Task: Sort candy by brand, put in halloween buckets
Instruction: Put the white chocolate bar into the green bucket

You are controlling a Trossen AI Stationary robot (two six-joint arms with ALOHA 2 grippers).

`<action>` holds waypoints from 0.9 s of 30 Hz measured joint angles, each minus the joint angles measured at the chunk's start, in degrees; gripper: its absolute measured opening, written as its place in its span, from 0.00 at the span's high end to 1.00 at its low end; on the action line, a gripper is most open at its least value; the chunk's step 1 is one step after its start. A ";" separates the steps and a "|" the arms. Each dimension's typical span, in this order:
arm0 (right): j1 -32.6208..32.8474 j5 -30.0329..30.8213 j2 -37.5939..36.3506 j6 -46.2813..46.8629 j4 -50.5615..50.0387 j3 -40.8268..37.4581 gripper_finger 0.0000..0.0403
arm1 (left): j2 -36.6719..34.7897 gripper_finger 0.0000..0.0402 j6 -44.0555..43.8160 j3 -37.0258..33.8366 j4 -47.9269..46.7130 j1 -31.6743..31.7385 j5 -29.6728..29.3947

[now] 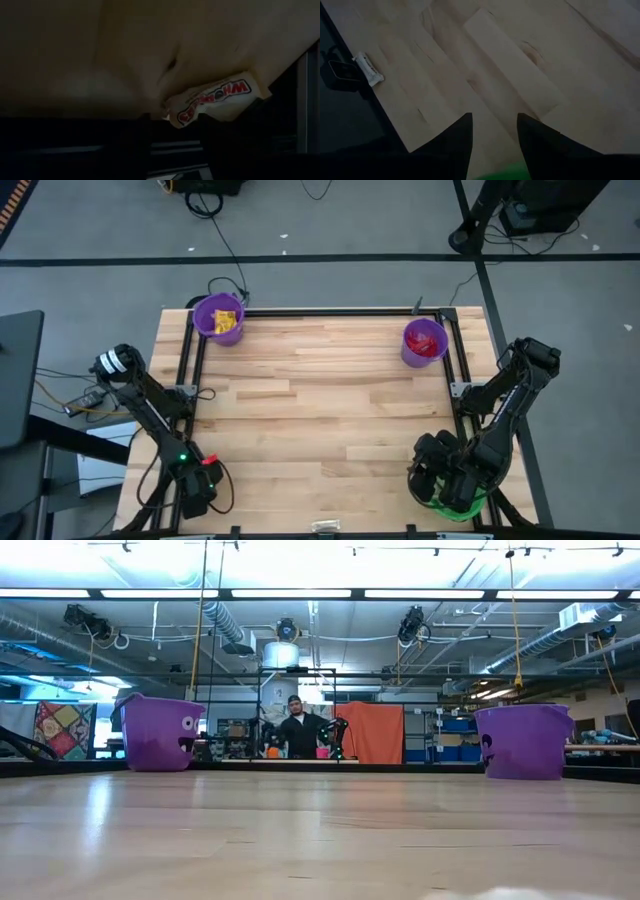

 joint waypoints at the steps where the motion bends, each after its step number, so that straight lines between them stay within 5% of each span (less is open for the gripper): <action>1: 0.00 0.00 0.00 0.05 -0.04 0.00 0.59 | 0.00 0.60 0.34 0.01 0.04 -0.02 0.10; 11: -0.11 -0.11 0.00 2.65 -0.02 0.00 0.59 | -0.04 0.97 1.99 0.10 -0.07 -0.15 -0.57; 19: -0.09 -0.28 -0.02 4.73 0.07 0.00 0.62 | -0.40 0.99 4.62 4.29 2.00 4.10 -3.76; 27: -2.15 0.64 -0.02 3.28 1.70 0.00 0.64 | -0.76 1.00 10.83 10.29 2.27 12.32 -17.63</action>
